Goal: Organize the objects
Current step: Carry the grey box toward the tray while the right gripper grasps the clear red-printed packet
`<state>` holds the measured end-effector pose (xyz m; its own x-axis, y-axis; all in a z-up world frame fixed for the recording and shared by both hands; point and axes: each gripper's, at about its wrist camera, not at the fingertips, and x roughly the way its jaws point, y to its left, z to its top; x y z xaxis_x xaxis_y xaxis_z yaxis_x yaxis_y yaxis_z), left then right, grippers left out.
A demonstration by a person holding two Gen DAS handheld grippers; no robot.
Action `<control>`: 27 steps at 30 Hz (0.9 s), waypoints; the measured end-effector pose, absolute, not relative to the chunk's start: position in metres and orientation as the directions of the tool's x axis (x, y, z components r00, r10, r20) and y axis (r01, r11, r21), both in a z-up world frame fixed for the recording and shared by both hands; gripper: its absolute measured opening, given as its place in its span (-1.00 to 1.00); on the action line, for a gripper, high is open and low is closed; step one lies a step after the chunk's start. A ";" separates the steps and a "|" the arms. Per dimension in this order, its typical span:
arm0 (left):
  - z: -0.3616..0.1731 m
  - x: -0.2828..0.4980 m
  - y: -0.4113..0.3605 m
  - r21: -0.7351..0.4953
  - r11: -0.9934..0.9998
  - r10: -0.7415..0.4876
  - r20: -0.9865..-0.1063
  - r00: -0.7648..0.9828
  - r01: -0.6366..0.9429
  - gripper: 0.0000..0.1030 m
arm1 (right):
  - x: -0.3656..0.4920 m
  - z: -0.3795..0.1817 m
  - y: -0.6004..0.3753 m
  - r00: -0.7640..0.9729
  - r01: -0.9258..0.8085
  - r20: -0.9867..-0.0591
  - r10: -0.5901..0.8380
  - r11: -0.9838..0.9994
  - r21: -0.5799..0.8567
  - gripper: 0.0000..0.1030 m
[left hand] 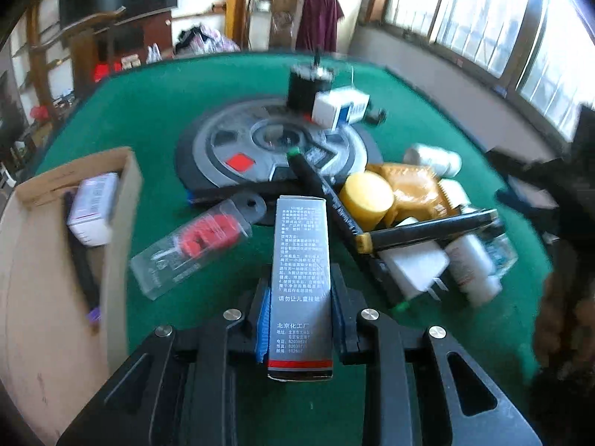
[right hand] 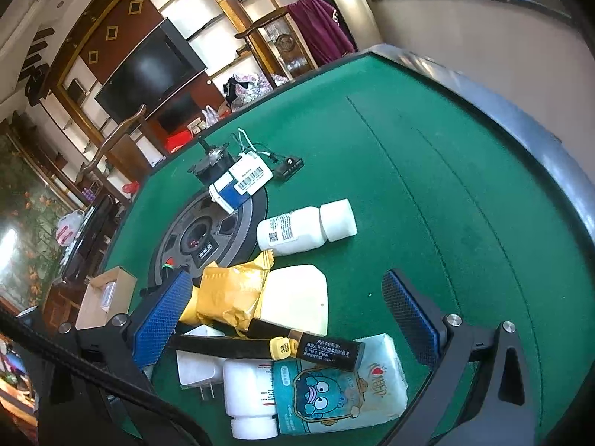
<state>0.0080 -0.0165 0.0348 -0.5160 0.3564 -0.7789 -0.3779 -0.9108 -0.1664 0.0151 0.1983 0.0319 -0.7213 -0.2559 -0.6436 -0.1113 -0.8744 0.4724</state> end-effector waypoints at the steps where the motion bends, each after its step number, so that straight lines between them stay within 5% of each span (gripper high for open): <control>1: 0.041 0.014 -0.023 -0.191 -0.908 0.376 -0.764 -0.524 -0.373 -0.57 | 0.015 0.031 0.199 -0.718 -0.112 -0.645 -0.260 -0.873 0.476 0.98; 10: 0.079 0.073 -0.100 -0.349 -0.889 0.458 -0.645 -0.611 -0.298 -0.56 | 0.021 0.041 0.182 -0.727 -0.112 -0.660 -0.188 -0.917 0.384 0.98; 17: 0.079 0.093 -0.138 -0.365 -0.898 0.431 -0.620 -0.656 -0.244 -0.56 | 0.012 0.066 0.105 -0.609 0.127 -0.684 -0.402 -0.900 0.416 0.98; 27: 0.076 0.107 -0.171 -0.362 -0.907 0.400 -0.585 -0.705 -0.214 -0.56 | -0.022 0.048 -0.026 -0.416 0.281 -0.801 -0.431 -0.898 0.338 0.98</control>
<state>0.1068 -0.1714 0.0763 -0.7052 0.3999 -0.5855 -0.2136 -0.9072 -0.3625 -0.0223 -0.0256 0.0483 -0.4160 -0.4313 -0.8006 0.2807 -0.8983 0.3381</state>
